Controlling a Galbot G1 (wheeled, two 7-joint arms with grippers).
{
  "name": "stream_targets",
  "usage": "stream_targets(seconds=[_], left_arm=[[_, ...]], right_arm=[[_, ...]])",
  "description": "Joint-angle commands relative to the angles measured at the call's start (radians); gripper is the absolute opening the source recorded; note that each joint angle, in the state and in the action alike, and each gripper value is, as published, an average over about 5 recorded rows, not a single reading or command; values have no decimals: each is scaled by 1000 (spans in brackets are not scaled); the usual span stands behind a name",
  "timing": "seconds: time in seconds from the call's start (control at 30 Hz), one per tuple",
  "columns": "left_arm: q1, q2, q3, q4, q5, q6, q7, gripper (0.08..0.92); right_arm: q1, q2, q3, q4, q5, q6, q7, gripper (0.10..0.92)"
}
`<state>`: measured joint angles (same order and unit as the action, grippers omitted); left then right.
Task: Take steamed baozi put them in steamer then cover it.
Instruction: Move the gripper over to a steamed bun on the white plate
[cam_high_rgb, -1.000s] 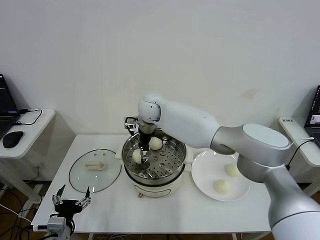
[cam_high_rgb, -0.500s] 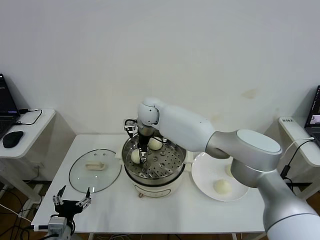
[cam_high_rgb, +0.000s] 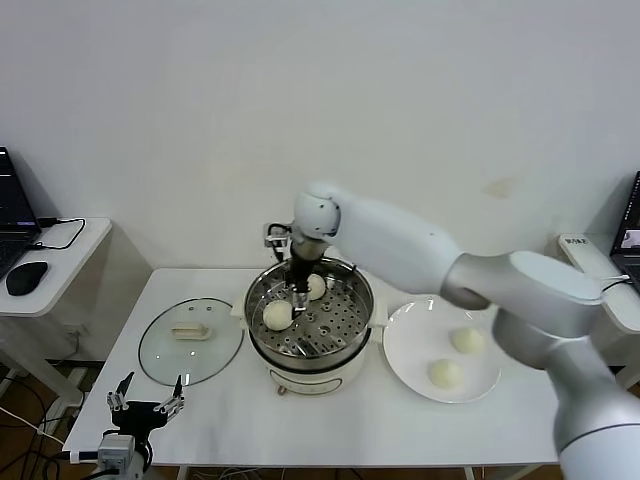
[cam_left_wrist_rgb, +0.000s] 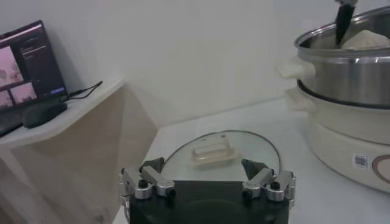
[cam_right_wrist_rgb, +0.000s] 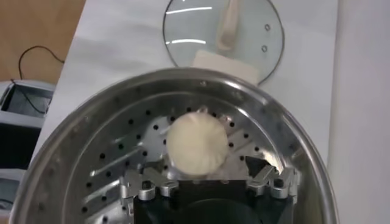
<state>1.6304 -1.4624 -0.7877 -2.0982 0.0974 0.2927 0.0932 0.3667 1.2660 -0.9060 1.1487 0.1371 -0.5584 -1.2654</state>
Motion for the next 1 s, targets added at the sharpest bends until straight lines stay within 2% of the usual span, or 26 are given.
stream_targets(seconds=[0.03, 0.3, 0.5, 0.7, 1.0], left_arm=[[0, 2, 1, -2, 0, 3, 3, 823], [8, 12, 1, 1, -1, 8, 8, 823], [16, 8, 4, -4, -1, 10, 9, 823], [31, 5, 2, -11, 0, 10, 6, 823], [48, -1, 2, -10, 18, 9, 4, 823]], right_arm=[[76, -333, 20, 299, 32, 8, -35, 823], [63, -661, 41, 437, 2, 92, -73, 823], [-20, -791, 28, 489, -67, 131, -73, 823], [-233, -816, 116, 487, -185, 140, -50, 823], [-477, -737, 265, 370, -298, 158, -30, 823]])
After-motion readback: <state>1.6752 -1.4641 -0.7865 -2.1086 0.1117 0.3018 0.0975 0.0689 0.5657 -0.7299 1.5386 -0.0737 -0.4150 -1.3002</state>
